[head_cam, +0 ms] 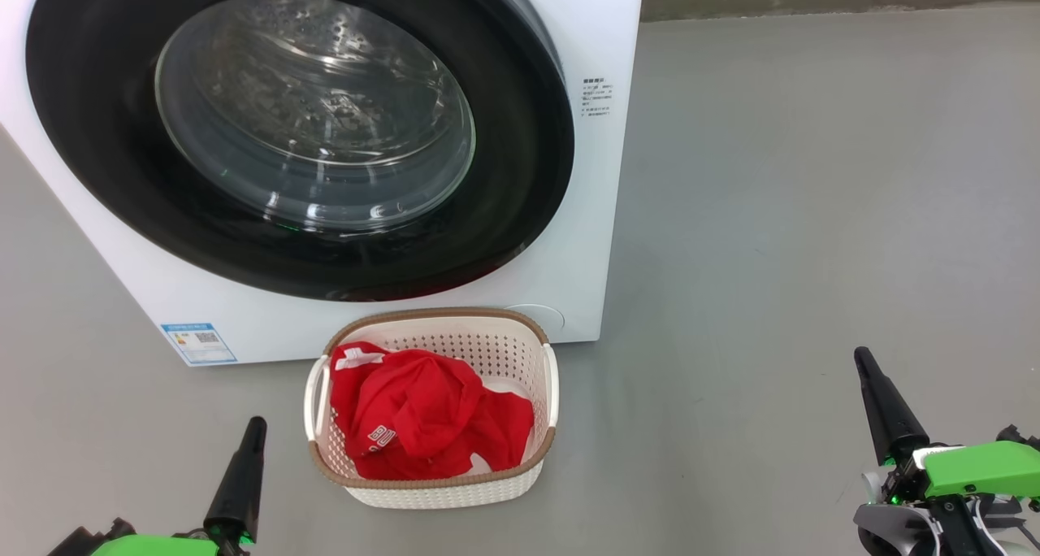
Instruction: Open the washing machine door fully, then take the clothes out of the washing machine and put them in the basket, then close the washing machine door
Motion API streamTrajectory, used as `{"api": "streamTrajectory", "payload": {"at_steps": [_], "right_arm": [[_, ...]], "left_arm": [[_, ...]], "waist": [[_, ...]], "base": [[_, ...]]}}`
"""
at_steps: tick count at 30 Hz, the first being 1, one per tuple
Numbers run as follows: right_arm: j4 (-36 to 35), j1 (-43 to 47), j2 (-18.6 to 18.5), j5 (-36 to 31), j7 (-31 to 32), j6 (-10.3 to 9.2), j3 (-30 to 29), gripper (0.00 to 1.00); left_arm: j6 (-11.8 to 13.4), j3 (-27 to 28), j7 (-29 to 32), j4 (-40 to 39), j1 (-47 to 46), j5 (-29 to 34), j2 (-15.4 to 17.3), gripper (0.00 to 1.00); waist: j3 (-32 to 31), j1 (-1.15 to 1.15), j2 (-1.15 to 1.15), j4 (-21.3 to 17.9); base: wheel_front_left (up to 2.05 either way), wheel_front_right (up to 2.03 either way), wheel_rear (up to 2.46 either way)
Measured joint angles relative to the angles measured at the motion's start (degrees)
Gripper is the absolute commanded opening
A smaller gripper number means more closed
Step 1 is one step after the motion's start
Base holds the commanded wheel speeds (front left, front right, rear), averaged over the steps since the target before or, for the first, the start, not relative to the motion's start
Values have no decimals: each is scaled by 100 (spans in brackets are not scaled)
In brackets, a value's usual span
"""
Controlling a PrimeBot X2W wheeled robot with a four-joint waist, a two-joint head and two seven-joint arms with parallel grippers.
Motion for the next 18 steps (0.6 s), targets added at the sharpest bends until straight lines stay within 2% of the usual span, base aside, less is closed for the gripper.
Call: {"api": "streamTrajectory", "payload": {"at_steps": [18], "right_arm": [[1, 0, 8, -1, 48, 0, -53, 0]], "left_arm": [[0, 0, 0, 1, -1, 0, 1, 0]], "waist": [[0, 0, 0, 0]], "base": [[0, 0, 0]]}}
